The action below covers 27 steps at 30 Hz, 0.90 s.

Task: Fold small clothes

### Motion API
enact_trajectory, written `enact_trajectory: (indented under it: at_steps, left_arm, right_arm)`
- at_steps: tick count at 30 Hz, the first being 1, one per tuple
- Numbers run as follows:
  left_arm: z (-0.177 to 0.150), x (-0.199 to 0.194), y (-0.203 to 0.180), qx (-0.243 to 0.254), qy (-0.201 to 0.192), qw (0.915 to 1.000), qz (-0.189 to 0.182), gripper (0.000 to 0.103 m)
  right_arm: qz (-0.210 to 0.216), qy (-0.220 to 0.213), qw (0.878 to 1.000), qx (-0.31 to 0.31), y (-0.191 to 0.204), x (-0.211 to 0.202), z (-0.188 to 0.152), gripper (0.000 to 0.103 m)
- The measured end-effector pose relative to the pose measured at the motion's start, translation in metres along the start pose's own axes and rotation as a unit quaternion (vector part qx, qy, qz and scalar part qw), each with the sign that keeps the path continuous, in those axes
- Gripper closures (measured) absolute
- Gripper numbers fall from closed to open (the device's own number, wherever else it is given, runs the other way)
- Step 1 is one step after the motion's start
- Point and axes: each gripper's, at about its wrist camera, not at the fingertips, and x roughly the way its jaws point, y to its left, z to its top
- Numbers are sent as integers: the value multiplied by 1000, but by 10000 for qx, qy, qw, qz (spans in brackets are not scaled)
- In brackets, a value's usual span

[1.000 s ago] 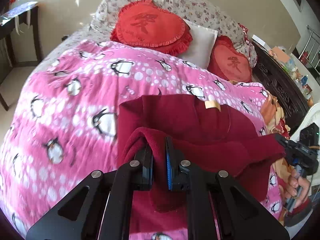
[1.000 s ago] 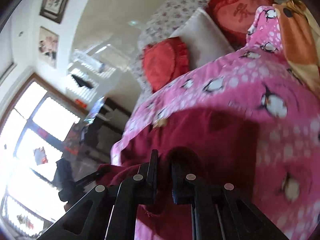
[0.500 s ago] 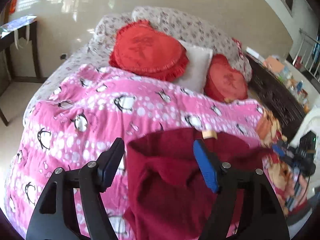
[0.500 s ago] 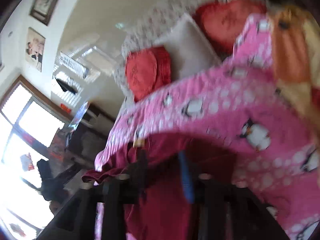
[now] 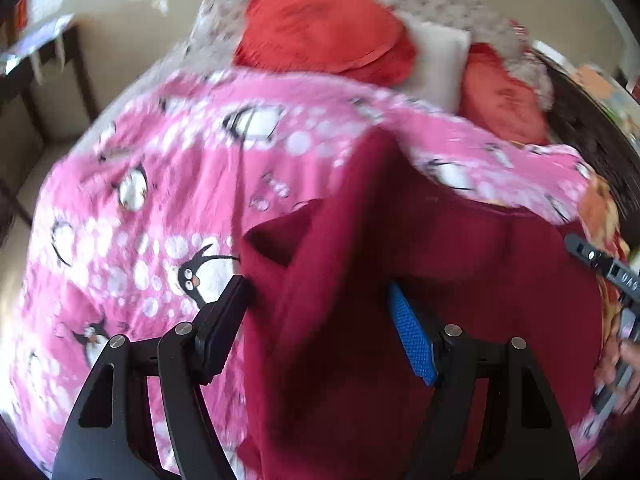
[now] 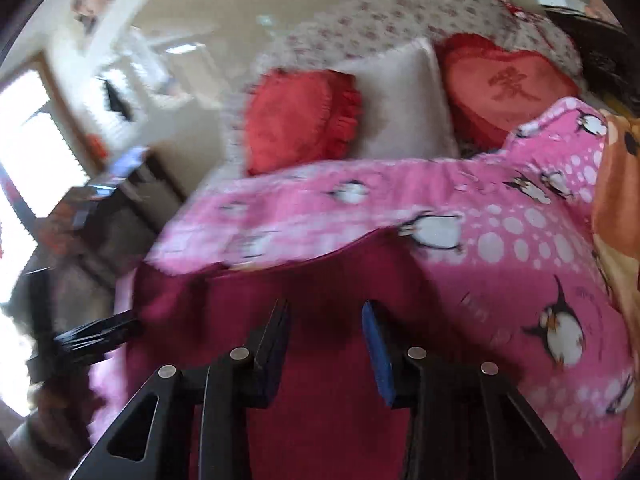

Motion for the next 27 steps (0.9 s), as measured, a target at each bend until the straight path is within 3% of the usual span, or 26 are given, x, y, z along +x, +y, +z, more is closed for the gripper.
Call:
enact_trajectory:
  at_steps: [3,7,10,14,19,20,24,27]
  left_arm:
    - [5,18,13,-228,215,9995,-39,30]
    - [-6,2,23,-419,187,9985,-300,30]
    - [-29,-29,26,-142,-41,9988,-460,30]
    - [-61,-63,29,251,-248,9981,-504,30]
    - [-98,-82,37,193,-235,9976,-618,30]
    - [-105,-84,37,197,-234,9976,-618,30]
    - [-127,-81,36,249,-17,9983,-520,30]
    - [-139,-87,36,389,-69,9979,-508,30]
  right_arm:
    - [80,8,9998,156,-10,15,4,67]
    - [220,94,9997,102,-5,-23,-3,66]
    - [445,242,9987,2,0,-67,-35,64]
    - [283,504,9982,-183,5,-111,-96,64]
    - [118,656,9973,-294,12,-123,-148,65]
    - [51,708,9972,-226,10,-118,-154,66]
    - [-197,738,9969,-170,7,-104,-161,94]
    - [-237,465,9982,-278,9,-126,-148,97]
